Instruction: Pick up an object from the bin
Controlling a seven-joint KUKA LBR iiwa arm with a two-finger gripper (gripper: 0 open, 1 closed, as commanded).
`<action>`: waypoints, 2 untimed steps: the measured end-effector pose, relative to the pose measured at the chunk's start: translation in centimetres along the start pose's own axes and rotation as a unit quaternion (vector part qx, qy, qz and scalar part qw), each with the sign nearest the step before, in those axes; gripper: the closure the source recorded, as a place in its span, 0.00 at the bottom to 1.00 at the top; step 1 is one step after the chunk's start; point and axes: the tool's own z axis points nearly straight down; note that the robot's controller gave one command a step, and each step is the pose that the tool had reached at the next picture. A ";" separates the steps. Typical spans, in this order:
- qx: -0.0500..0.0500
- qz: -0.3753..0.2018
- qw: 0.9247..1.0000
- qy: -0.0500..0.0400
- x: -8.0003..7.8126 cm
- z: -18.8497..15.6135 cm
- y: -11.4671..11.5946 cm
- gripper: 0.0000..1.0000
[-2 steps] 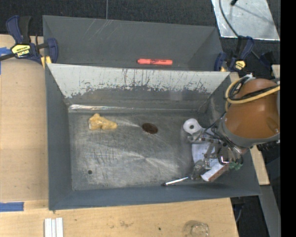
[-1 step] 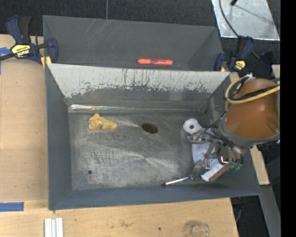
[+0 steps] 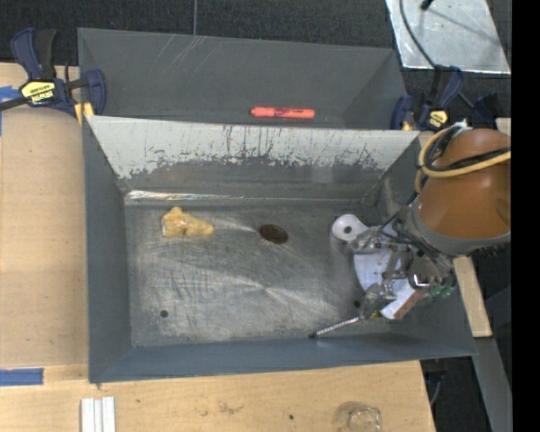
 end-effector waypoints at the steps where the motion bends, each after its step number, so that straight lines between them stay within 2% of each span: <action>1: 0.012 -0.046 0.999 -0.007 -3.2 -5.5 -1.6 0.00; 2: 0.001 0.036 0.999 -0.018 -6.0 2.0 -2.3 1.00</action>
Offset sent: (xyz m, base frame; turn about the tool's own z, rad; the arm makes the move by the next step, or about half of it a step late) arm 0.0485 -0.0389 -0.0339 0.0833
